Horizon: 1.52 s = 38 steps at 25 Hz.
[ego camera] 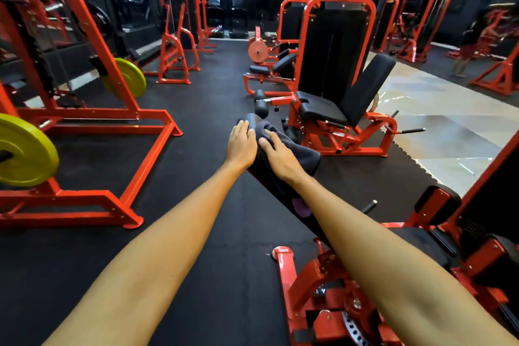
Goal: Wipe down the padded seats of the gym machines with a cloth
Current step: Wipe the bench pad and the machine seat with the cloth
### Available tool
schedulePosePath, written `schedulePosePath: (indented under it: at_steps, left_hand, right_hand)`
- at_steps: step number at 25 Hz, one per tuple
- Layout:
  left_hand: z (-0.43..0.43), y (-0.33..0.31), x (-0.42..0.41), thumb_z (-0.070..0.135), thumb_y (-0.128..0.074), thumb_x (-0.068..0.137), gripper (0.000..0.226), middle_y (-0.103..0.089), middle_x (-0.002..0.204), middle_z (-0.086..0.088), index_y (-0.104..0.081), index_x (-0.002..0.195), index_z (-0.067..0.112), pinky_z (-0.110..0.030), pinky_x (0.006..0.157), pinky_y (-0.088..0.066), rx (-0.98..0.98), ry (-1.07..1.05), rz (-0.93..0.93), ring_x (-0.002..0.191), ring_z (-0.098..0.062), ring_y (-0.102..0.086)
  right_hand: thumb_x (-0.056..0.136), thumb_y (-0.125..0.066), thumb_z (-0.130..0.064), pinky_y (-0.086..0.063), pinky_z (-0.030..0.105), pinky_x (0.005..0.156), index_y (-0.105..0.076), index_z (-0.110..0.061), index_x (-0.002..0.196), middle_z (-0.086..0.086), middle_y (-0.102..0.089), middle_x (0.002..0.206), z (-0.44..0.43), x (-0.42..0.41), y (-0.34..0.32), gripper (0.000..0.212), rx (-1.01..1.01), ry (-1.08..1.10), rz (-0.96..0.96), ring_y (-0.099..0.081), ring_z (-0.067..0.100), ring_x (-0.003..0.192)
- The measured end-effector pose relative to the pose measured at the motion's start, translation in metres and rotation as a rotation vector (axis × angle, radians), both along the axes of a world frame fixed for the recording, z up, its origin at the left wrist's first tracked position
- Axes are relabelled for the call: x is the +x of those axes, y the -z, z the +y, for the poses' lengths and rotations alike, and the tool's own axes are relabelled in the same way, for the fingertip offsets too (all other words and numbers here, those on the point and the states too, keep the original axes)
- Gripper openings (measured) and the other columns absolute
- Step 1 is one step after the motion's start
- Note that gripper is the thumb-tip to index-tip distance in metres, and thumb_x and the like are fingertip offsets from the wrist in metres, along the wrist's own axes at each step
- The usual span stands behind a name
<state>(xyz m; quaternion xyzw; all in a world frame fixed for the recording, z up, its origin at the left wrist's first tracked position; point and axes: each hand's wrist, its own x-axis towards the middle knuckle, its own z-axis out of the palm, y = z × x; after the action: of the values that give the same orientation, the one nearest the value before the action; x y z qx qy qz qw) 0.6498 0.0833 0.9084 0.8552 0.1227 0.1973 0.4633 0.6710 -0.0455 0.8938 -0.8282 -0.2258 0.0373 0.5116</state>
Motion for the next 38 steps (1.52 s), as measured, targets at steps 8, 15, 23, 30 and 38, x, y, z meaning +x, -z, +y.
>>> schedulePosePath:
  at_steps: [8, 15, 23, 30, 38]
  left_hand:
    - [0.001, 0.022, 0.022, 0.02, -0.028, 0.108, 0.05, -0.029, 0.165, 0.002, -0.036, 0.156, 0.013, -0.027, 0.122, -0.013, -0.006, -0.075, -0.099, 0.154, -0.01, -0.017]
    - [0.002, 0.027, 0.026, 0.02, -0.026, 0.107, 0.05, -0.032, 0.164, 0.005, -0.04, 0.155, 0.016, -0.022, 0.12, -0.013, -0.021, -0.099, -0.089, 0.152, -0.005, -0.02]
    - [0.001, 0.025, 0.027, 0.038, -0.02, 0.094, 0.065, -0.034, 0.162, 0.01, -0.043, 0.153, 0.023, -0.036, 0.124, -0.022, 0.029, -0.151, -0.046, 0.151, -0.006, -0.025]
    - [-0.002, 0.019, 0.022, 0.03, -0.025, 0.103, 0.051, -0.047, 0.154, 0.006, -0.042, 0.151, 0.033, -0.046, 0.113, -0.038, 0.1, -0.206, -0.006, 0.141, -0.02, -0.043]
    - [-0.001, 0.025, 0.027, 0.042, -0.022, 0.092, 0.066, -0.038, 0.16, 0.012, -0.043, 0.152, 0.026, -0.04, 0.123, -0.026, 0.033, -0.226, -0.002, 0.148, -0.009, -0.033]
  right_hand:
    - [0.102, -0.044, -0.041, -0.035, 0.047, 0.116, -0.056, -0.046, 0.103, -0.001, -0.059, 0.125, 0.041, 0.117, 0.021, 0.013, 0.067, -0.024, 0.074, -0.054, 0.022, 0.123]
    - [0.107, -0.039, -0.03, -0.037, 0.026, 0.113, -0.057, -0.024, 0.131, -0.009, -0.06, 0.135, 0.03, 0.077, 0.02, 0.03, 0.285, -0.171, 0.158, -0.053, -0.001, 0.127]
    - [0.106, -0.045, -0.043, -0.021, 0.047, 0.126, -0.026, -0.026, 0.158, 0.0, -0.031, 0.163, 0.019, 0.116, 0.028, 0.058, 0.09, -0.198, 0.007, -0.026, 0.023, 0.153]
    - [0.098, -0.041, -0.031, -0.032, 0.044, 0.12, -0.053, -0.042, 0.129, -0.012, -0.055, 0.134, 0.026, 0.077, 0.019, 0.035, 0.257, -0.366, -0.105, -0.047, 0.01, 0.134]
    - [0.073, -0.04, -0.083, -0.041, 0.053, 0.112, -0.049, -0.031, 0.141, 0.0, -0.055, 0.145, 0.054, 0.175, 0.026, 0.086, -0.097, -0.169, -0.02, -0.052, 0.028, 0.133]
